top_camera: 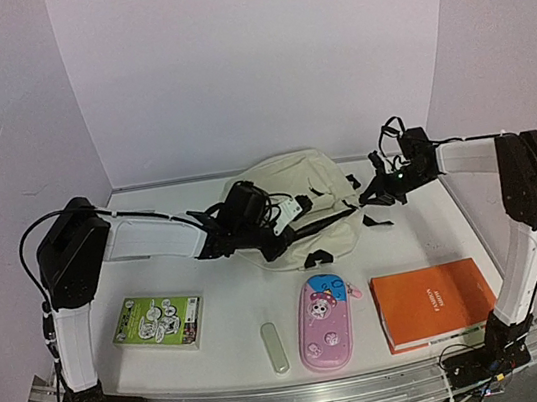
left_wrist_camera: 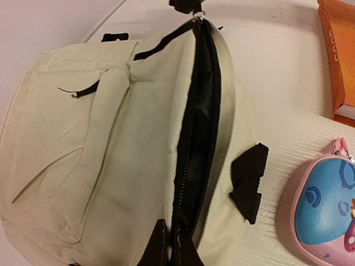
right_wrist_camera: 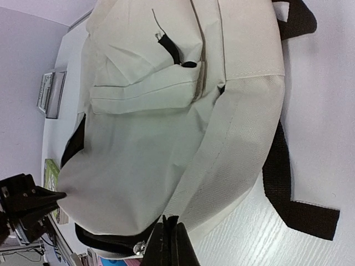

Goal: Pack the student bag
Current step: Unzip the student bag at the center of the board.

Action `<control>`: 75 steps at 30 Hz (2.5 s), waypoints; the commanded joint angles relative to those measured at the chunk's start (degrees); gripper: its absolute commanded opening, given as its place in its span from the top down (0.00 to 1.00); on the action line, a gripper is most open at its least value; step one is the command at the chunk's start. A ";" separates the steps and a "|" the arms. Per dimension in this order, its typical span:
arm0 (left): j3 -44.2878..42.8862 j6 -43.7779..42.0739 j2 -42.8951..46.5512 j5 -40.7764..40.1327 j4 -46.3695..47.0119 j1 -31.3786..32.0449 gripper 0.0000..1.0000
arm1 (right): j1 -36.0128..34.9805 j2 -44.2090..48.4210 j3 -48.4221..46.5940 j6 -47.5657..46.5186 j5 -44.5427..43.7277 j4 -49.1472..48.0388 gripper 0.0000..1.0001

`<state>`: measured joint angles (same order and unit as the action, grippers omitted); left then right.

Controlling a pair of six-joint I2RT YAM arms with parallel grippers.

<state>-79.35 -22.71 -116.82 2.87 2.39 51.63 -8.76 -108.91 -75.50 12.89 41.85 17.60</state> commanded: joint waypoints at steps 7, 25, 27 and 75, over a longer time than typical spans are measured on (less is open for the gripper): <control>3.17 -2.46 3.06 -7.27 0.85 -7.13 1.00 | -5.47 3.78 6.03 0.42 4.28 -3.28 1.00; 5.50 -2.53 11.40 3.39 -1.82 0.22 0.34 | -15.99 -5.05 -5.26 7.40 4.81 -6.53 1.00; 4.13 -2.07 9.42 3.65 -2.00 0.48 0.33 | -16.02 -4.87 -5.37 7.57 4.77 -6.61 1.00; 10.82 -7.51 7.25 -9.02 0.72 6.12 1.00 | -6.14 -17.79 -12.81 -0.18 -10.20 -3.54 1.00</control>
<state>-70.71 -28.88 -114.00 -4.93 6.05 57.34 -20.36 -124.94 -85.01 16.02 42.24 15.61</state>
